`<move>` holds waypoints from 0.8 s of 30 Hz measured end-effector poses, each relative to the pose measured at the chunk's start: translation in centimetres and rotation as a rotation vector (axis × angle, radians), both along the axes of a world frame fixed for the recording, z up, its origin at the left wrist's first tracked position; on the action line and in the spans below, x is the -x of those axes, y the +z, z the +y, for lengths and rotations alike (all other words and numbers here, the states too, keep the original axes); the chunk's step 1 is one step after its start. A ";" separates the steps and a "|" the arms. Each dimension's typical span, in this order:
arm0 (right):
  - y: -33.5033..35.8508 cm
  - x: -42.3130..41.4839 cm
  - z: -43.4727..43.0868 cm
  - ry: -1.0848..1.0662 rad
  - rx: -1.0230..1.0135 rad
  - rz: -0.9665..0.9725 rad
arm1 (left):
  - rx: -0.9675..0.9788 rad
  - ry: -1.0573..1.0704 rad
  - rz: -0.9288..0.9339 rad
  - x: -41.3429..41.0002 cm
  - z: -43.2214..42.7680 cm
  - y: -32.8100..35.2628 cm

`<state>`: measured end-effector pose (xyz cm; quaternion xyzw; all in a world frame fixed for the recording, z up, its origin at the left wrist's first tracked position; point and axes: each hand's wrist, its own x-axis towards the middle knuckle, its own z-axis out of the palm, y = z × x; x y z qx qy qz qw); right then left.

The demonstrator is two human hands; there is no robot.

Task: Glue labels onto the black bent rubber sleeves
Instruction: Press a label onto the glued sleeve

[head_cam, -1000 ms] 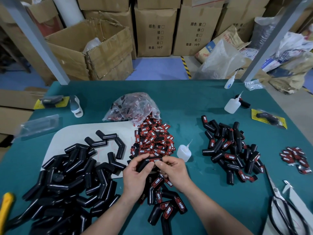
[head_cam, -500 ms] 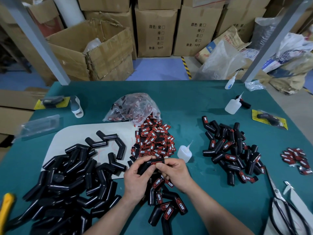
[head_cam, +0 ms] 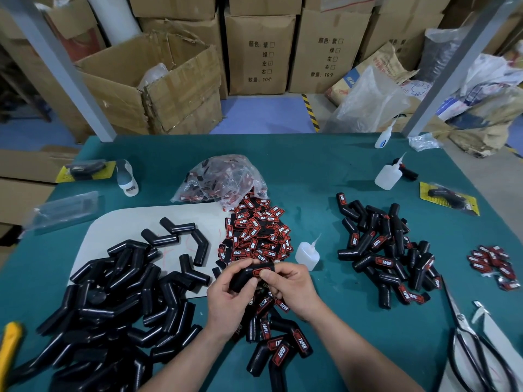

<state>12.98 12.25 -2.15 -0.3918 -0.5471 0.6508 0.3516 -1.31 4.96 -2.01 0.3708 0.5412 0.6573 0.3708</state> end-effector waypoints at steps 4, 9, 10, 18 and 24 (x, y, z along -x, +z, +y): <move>0.0 0.1 -0.2 -0.001 -0.026 -0.007 | 0.010 0.036 0.039 0.1 0.2 -0.4; 0.0 0.1 -0.4 -0.002 -0.035 -0.010 | -0.026 0.029 0.028 0.1 0.1 -0.2; 0.1 0.1 -0.4 0.002 -0.039 -0.014 | -0.039 0.031 0.012 0.2 0.1 0.0; 0.7 0.2 -0.7 0.003 -0.069 0.013 | -0.092 0.021 0.016 0.3 0.2 0.2; 1.0 0.2 -0.9 0.003 -0.042 0.125 | -0.119 0.008 0.052 0.5 0.1 -0.1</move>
